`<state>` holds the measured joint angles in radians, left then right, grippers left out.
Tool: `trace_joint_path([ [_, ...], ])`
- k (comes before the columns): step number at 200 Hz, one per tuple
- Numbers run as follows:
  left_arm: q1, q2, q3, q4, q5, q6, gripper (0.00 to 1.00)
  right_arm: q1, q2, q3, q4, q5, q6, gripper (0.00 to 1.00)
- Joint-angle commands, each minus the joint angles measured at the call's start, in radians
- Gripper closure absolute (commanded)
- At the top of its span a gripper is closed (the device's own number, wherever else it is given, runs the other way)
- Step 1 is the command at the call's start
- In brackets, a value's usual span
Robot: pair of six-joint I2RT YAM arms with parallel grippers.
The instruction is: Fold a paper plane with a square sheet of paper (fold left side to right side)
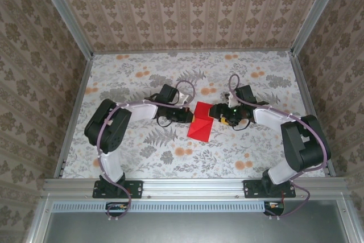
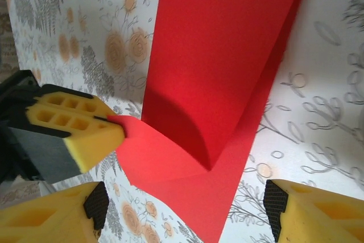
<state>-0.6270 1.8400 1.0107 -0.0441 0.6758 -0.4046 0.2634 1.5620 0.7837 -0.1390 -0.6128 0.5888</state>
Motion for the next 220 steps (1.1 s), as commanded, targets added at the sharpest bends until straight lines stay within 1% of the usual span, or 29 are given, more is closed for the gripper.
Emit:
trace_joint_path([
  [1,0.015,-0.069,-0.028,0.015,-0.018,0.007,1.0,0.036,0.051,0.029,0.037,-0.076,0.019,0.26],
  [26,0.016,-0.073,-0.035,0.018,-0.02,0.003,0.99,0.078,0.094,0.053,0.077,-0.095,0.042,0.27],
  [43,0.016,-0.073,-0.037,0.021,-0.021,0.0,0.99,0.095,0.122,0.066,0.111,-0.102,0.066,0.31],
  [59,0.016,-0.07,-0.034,0.021,-0.022,0.001,0.98,0.105,0.153,0.079,0.134,-0.109,0.085,0.39],
  [75,0.018,-0.068,-0.031,0.017,-0.025,0.001,0.95,0.11,0.18,0.087,0.16,-0.119,0.105,0.53],
  [88,0.021,-0.076,-0.033,0.013,-0.025,0.0,0.88,0.111,0.184,0.091,0.173,-0.118,0.115,0.66],
  [105,0.035,-0.109,-0.054,0.028,-0.025,-0.016,0.72,0.109,0.168,0.095,0.167,-0.097,0.103,0.86],
  [111,0.046,-0.127,-0.064,0.036,-0.025,-0.024,0.67,0.105,0.155,0.095,0.167,-0.092,0.096,0.91],
  [117,0.057,-0.15,-0.076,0.041,-0.025,-0.032,0.6,0.099,0.14,0.098,0.17,-0.089,0.091,0.94],
  [120,0.064,-0.163,-0.081,0.044,-0.052,-0.037,0.56,0.095,0.132,0.097,0.172,-0.088,0.088,0.95],
  [131,0.089,-0.212,-0.106,0.057,-0.053,-0.058,0.47,0.078,0.097,0.098,0.186,-0.096,0.078,0.97],
  [143,0.117,-0.27,-0.127,0.068,-0.047,-0.08,0.38,0.058,0.059,0.109,0.206,-0.131,0.057,0.98],
  [160,0.157,-0.357,-0.148,0.086,-0.039,-0.123,0.29,0.025,0.006,0.138,0.204,-0.193,0.006,0.98],
  [162,0.162,-0.366,-0.152,0.088,-0.017,-0.128,0.28,0.02,0.0,0.142,0.207,-0.201,0.001,0.97],
  [167,0.164,-0.39,-0.158,0.101,0.0,-0.145,0.25,0.01,-0.015,0.152,0.214,-0.219,-0.009,0.97],
  [171,0.197,-0.413,-0.164,0.118,0.01,-0.162,0.23,0.002,-0.027,0.159,0.223,-0.236,-0.014,0.98],
  [187,0.239,-0.489,-0.182,0.198,0.062,-0.239,0.15,-0.022,-0.069,0.193,0.259,-0.3,-0.03,0.97],
  [207,0.261,-0.562,-0.187,0.303,0.121,-0.318,0.06,-0.024,-0.097,0.26,0.282,-0.391,-0.062,0.95],
  [220,0.262,-0.588,-0.174,0.364,0.157,-0.361,0.02,-0.024,-0.099,0.312,0.282,-0.448,-0.076,0.95],
])
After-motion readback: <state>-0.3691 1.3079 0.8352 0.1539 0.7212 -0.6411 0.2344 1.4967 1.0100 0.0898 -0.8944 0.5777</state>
